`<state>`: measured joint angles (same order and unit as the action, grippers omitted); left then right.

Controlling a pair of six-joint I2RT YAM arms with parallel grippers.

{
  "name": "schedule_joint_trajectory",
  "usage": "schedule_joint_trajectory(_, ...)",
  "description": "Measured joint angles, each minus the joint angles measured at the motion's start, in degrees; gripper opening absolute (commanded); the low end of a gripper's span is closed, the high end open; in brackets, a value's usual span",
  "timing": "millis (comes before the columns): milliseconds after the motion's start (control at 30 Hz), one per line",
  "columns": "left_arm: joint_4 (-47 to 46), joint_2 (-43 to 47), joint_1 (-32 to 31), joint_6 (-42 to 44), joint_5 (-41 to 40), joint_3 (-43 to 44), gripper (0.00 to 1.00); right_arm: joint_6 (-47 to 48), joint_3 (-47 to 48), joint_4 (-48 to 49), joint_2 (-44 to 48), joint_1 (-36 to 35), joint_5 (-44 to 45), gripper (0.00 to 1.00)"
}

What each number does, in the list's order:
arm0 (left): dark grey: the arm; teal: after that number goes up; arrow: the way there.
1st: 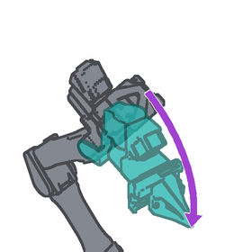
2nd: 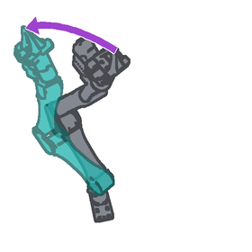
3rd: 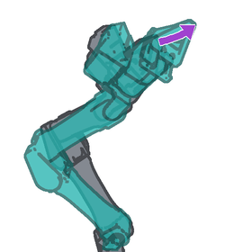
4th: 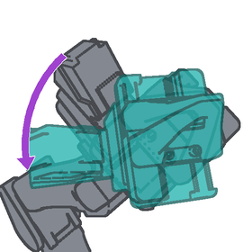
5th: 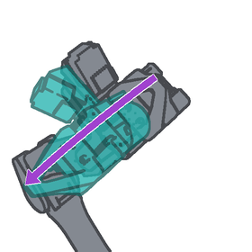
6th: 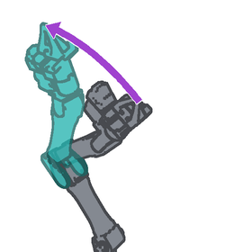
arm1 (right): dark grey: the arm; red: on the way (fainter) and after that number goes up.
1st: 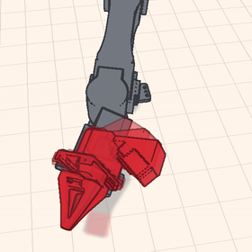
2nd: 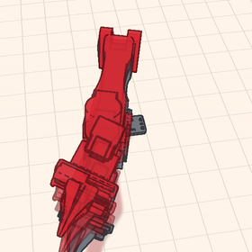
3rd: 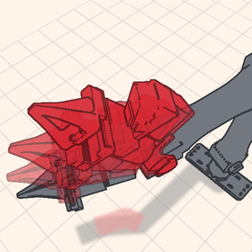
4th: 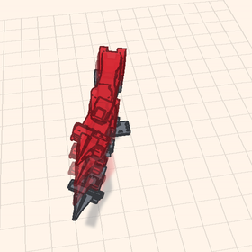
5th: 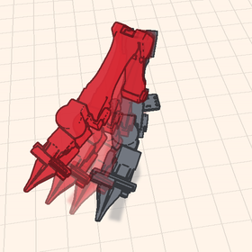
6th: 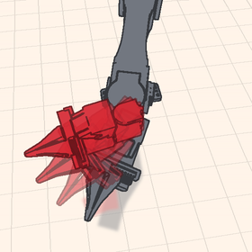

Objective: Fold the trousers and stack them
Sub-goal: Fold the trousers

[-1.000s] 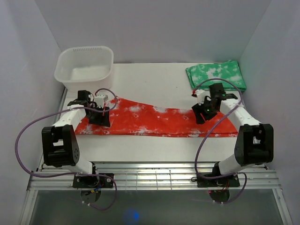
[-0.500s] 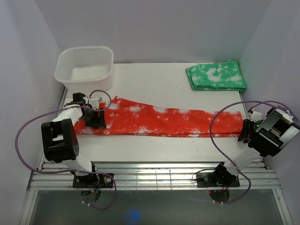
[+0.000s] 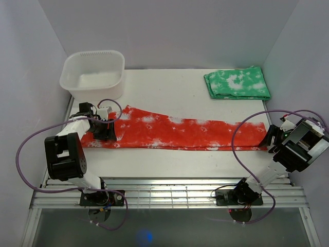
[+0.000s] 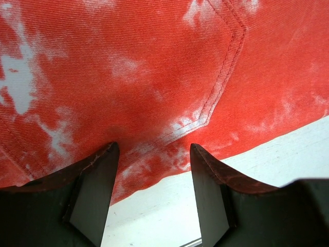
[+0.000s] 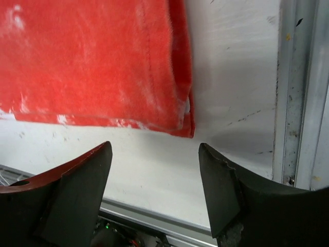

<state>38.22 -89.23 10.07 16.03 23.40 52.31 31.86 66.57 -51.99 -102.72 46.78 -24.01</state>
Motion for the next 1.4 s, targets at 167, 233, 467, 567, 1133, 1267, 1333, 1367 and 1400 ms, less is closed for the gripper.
schedule_joint_trajectory(167,0.1,0.0,0.0,-0.1,0.1,0.0,0.68,-5.3,-0.8,4.7,-1.7,-0.1,-1.9,0.66)
schedule_joint_trajectory(233,0.1,0.0,0.0,-0.4,0.2,0.0,0.68,-7.1,-0.8,5.5,-2.1,-0.3,-2.6,0.64)
schedule_joint_trajectory(467,0.1,0.0,0.0,-1.1,0.6,0.0,0.68,-10.1,-1.2,8.5,-2.8,-0.8,-3.6,0.28)
schedule_joint_trajectory(567,0.1,0.0,0.0,-1.1,0.7,0.0,0.68,-10.1,-1.2,8.4,-2.8,-0.9,-4.0,0.1)
schedule_joint_trajectory(1133,3.8,6.8,0.0,-0.7,3.5,1.9,0.85,-4.7,3.0,3.7,16.6,-4.7,-15.4,0.08)
schedule_joint_trajectory(1267,4.9,9.1,0.0,-0.9,3.6,4.4,0.88,-4.4,2.7,4.5,23.2,-14.7,-17.2,0.08)
schedule_joint_trajectory(1333,5.2,9.2,0.2,-0.9,3.6,5.2,0.9,-4.9,1.6,6.2,26.1,-21.7,-17.3,0.08)
schedule_joint_trajectory(1367,5.4,9.2,0.3,-1.0,3.6,5.2,0.9,-5.3,0.9,7.0,27.2,-24.6,-17.4,0.08)
schedule_joint_trajectory(1400,5.8,9.2,0.6,-1.1,3.6,5.2,0.93,-6.0,0.1,7.9,28.4,-28.2,-17.3,0.08)
